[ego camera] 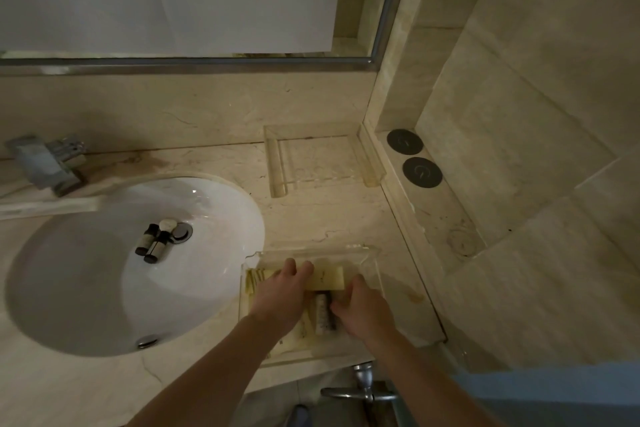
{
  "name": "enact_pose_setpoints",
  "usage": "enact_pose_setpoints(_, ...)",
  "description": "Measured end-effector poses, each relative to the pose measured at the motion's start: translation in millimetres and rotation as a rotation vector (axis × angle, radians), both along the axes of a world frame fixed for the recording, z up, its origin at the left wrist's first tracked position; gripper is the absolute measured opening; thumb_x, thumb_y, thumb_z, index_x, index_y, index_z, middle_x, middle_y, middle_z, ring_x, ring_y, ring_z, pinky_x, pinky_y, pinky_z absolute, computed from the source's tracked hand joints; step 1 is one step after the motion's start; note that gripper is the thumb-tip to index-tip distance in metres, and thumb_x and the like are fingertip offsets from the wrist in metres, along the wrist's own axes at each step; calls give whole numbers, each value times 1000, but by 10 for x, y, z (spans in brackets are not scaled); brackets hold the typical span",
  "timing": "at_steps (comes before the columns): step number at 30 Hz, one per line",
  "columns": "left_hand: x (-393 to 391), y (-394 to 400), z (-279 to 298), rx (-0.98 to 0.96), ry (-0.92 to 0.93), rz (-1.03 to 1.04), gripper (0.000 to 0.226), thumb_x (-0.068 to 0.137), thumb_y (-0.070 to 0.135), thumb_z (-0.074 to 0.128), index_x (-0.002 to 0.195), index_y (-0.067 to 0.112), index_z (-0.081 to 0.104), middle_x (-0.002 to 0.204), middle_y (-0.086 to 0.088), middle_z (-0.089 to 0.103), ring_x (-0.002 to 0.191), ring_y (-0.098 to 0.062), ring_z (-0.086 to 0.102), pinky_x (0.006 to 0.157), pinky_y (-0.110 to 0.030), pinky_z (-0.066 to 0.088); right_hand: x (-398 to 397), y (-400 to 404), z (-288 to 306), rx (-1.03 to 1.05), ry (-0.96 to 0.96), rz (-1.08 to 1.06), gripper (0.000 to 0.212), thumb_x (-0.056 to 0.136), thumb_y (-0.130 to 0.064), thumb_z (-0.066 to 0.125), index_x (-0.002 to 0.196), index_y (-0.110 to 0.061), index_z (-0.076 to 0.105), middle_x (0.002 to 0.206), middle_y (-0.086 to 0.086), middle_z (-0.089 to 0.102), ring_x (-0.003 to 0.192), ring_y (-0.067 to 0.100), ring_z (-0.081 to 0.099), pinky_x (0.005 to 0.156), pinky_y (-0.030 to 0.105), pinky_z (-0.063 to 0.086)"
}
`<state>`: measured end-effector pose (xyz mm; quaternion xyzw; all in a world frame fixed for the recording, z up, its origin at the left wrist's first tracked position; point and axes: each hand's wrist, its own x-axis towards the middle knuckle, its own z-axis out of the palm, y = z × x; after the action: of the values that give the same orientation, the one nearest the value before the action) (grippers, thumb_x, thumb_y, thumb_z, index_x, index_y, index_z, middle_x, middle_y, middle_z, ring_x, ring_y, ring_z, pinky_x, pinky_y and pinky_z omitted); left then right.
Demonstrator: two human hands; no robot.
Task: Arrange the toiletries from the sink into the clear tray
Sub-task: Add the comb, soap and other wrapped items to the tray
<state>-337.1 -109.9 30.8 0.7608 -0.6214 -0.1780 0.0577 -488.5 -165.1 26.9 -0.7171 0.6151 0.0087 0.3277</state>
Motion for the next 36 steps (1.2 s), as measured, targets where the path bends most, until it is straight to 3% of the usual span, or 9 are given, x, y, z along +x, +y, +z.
enact_pose_setpoints(4,-9,4,57,44,2,-20,52,87,54,46,128,27,29,120,-2,42,102,-24,58,68,-34,47,0,45,-41,-25,-116,12,25,84,-30,62,106,-19,55,97,2,70,90,22,67,80,39,55)
enact_pose_setpoints(9,-78,29,62,88,-91,-69,78,70,69,58,124,22,29,122,-2,42,102,-23,58,67,-33,43,-9,46,-41,-114,-135,-44,14,88,-26,59,98,-19,55,89,1,67,81,19,64,68,31,51)
enact_pose_setpoints(12,-114,16,35,72,-124,-41,76,72,68,58,124,19,31,120,-3,44,103,-22,58,65,-32,44,-29,36,-28,-78,-119,-28,16,84,-27,62,90,-20,49,82,-2,61,76,19,60,64,28,43)
enact_pose_setpoints(16,-129,33,0,41,-141,-13,70,75,67,54,121,18,34,117,-3,47,101,-22,59,64,-32,46,-68,64,-60,29,-53,148,20,78,-30,62,86,-25,45,73,-8,51,76,18,55,66,30,42)
enact_pose_setpoints(20,-111,76,-5,57,-141,-55,70,76,66,54,123,17,34,120,-5,46,104,-24,58,68,-33,47,-86,82,-69,4,-24,232,16,81,-29,61,94,-22,55,77,-7,53,79,19,56,72,33,46)
enact_pose_setpoints(22,-83,95,19,61,-128,-69,72,76,66,54,126,18,34,122,-5,45,106,-24,57,70,-33,46,-75,73,-52,28,6,262,10,81,-31,59,84,-24,53,75,-7,52,77,18,54,69,31,44)
enact_pose_setpoints(25,-51,125,61,4,-92,-60,72,80,65,49,134,22,28,124,-4,42,108,-25,56,73,-34,47,-64,83,-13,72,54,303,24,81,-37,55,63,-30,41,66,-9,48,73,17,52,62,29,41)
enact_pose_setpoints(28,-36,129,61,-35,-91,-95,69,86,61,40,143,31,16,128,-7,40,108,-27,54,74,-37,49,-75,92,10,-22,54,269,14,82,-40,53,73,-29,49,76,-5,56,76,20,59,69,33,48)
enact_pose_setpoints(36,26,181,82,-48,-86,-55,59,94,52,31,144,24,18,130,-8,38,106,-27,55,72,-35,48,61,100,114,-250,-65,174,23,85,-37,52,67,-25,43,65,-7,51,65,18,55,59,34,44)
